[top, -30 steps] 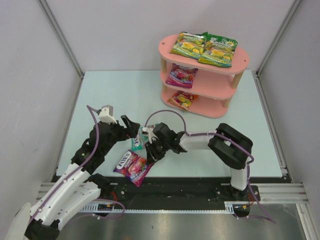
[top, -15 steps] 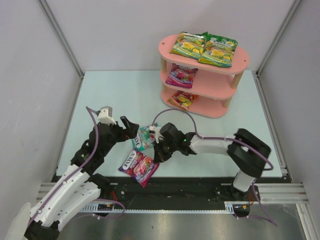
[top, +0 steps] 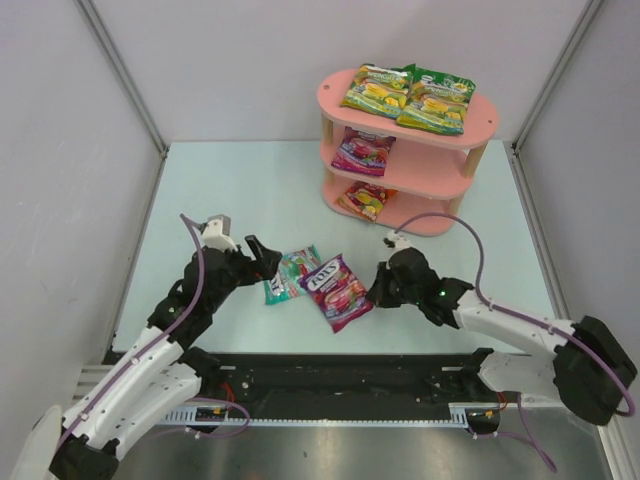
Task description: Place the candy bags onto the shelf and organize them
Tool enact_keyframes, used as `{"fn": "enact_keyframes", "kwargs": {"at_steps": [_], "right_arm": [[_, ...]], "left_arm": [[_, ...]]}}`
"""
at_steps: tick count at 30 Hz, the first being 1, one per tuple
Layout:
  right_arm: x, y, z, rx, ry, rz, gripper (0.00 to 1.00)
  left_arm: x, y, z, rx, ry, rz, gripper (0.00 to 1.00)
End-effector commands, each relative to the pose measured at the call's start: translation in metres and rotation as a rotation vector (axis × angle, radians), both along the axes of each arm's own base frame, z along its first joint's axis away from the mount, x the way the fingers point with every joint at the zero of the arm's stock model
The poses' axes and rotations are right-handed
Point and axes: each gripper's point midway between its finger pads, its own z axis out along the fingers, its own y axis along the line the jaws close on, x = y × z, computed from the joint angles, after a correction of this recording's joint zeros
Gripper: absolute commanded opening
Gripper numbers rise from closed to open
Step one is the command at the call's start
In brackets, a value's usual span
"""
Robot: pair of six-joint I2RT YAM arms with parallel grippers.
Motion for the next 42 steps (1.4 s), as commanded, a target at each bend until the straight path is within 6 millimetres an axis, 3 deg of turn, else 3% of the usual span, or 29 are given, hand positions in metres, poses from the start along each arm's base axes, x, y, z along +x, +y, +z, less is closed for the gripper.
{"fn": "enact_keyframes", "kwargs": {"at_steps": [1, 4, 7, 8, 11, 15, 19, 24, 33, 37, 42], "right_arm": [[0.036, -0.034, 0.024, 0.102, -0.068, -0.398, 0.0], [0.043, -0.028, 0.032, 0.169, -0.065, -0.449, 0.0], [0.045, -0.02, 0.025, 0.197, -0.026, -0.495, 0.0], [0.044, -0.018, 0.022, 0.211, 0.0, -0.519, 0.0], [0.041, -0.013, 0.015, 0.224, 0.041, -0.559, 0.0], [0.033, -0.022, 0.018, 0.229, 0.035, -0.636, 0.0], [0.029, -0.046, 0.028, 0.228, -0.018, -0.734, 0.0], [0.016, -0.064, 0.013, 0.214, 0.02, -0.792, 0.0], [0.003, -0.043, -0.008, 0.217, 0.116, -0.715, 0.0], [0.001, -0.045, -0.013, 0.179, 0.112, -0.682, 0.0], [-0.002, -0.049, -0.025, 0.132, 0.147, -0.645, 0.0]], "left_arm": [[-0.001, -0.017, 0.002, -0.059, -0.04, -0.052, 0.91], [-0.007, -0.037, -0.015, -0.052, -0.027, -0.074, 0.89], [-0.02, -0.069, -0.031, -0.049, -0.028, -0.108, 0.88], [-0.031, -0.088, -0.032, -0.077, -0.022, -0.15, 0.86], [-0.038, -0.104, -0.047, -0.061, -0.005, -0.123, 0.84], [-0.042, -0.108, -0.063, -0.054, 0.025, -0.093, 0.8], [-0.051, -0.111, -0.08, -0.05, 0.052, -0.114, 0.75], [-0.057, -0.123, -0.095, -0.023, 0.062, -0.135, 0.74], [-0.069, -0.163, -0.108, 0.036, 0.046, -0.176, 0.75], [-0.069, -0.162, -0.112, 0.017, 0.047, -0.153, 0.75], [-0.066, -0.166, -0.102, 0.031, -0.003, -0.175, 0.77]]}}
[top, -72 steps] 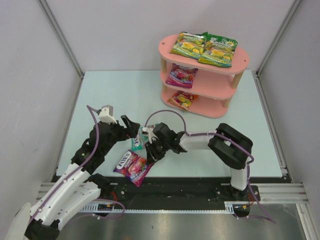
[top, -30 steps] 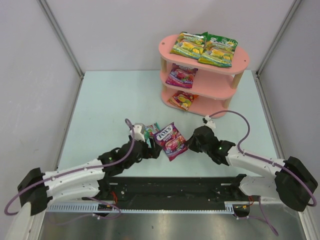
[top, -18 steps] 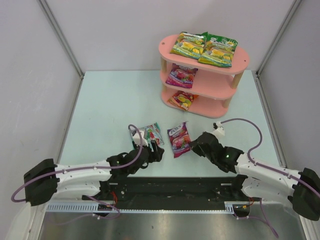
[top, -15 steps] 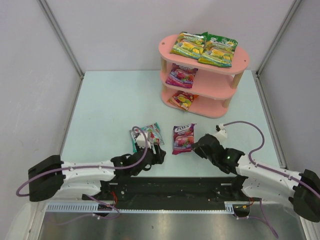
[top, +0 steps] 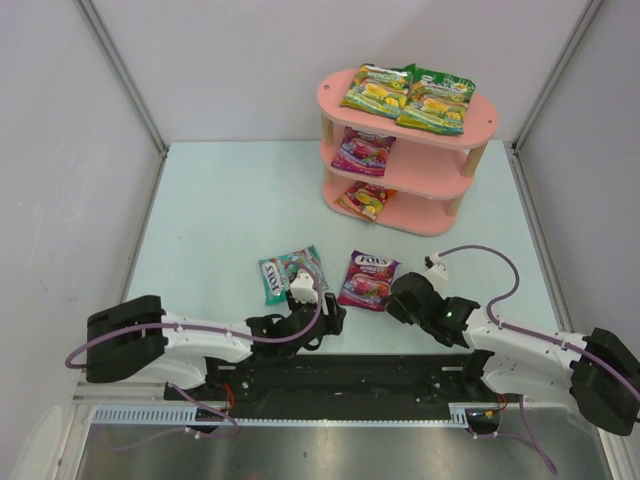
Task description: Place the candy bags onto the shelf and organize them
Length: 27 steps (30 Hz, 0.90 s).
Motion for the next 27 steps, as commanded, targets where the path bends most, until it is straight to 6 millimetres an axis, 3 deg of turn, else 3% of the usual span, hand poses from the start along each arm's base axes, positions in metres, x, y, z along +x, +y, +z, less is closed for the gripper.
{"fn": "enact_keyframes", "kwargs": {"at_steps": [1, 8, 15, 20, 24, 27], "right_arm": [[0.0, 0.002, -0.005, 0.008, 0.015, 0.044, 0.0], [-0.002, 0.015, -0.009, 0.112, 0.051, 0.11, 0.0], [-0.009, 0.025, -0.01, 0.174, 0.081, 0.181, 0.0], [-0.018, 0.027, -0.017, 0.194, 0.12, 0.219, 0.0], [-0.024, 0.024, -0.02, 0.203, 0.136, 0.224, 0.0], [-0.022, 0.027, -0.016, 0.227, 0.116, 0.228, 0.0]], "left_arm": [[0.01, -0.014, 0.025, -0.049, -0.08, 0.006, 0.76], [0.015, -0.021, 0.019, -0.049, -0.108, -0.035, 0.76], [0.023, -0.007, 0.01, -0.088, -0.094, -0.042, 0.74], [0.025, -0.01, 0.01, -0.122, -0.104, -0.11, 0.71], [0.028, -0.011, -0.002, -0.134, -0.085, -0.15, 0.67], [0.031, -0.013, 0.004, -0.16, -0.1, -0.178, 0.66]]}}
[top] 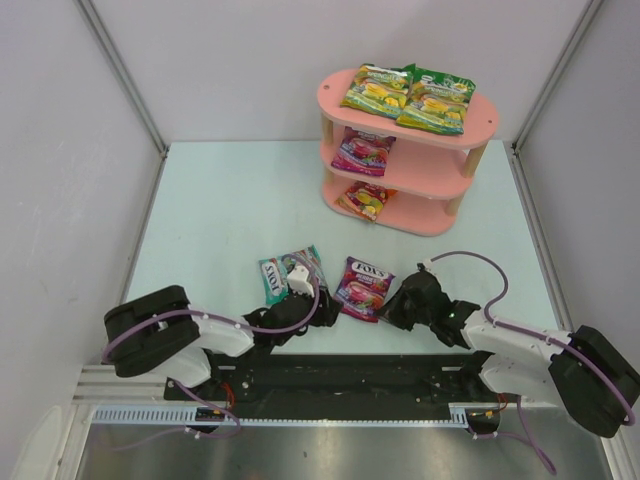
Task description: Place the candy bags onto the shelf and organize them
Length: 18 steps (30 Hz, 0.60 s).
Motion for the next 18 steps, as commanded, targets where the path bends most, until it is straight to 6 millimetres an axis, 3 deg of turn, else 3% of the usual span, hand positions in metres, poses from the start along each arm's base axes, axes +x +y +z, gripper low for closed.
{"fn": "enact_keyframes", "kwargs": {"at_steps": [1, 8, 18], "right_arm": [[-0.002, 0.008, 0.01, 0.063, -0.017, 0.035, 0.0], [-0.002, 0.01, 0.013, 0.096, -0.016, 0.031, 0.0], [0.003, 0.014, 0.019, 0.133, -0.019, 0.02, 0.0]], "left_arm": [[0.001, -0.014, 0.018, -0.086, -0.048, -0.086, 0.66], [0.004, -0.025, 0.012, -0.042, -0.04, -0.115, 0.53], [-0.001, -0.029, 0.01, -0.049, -0.036, -0.155, 0.42]]}}
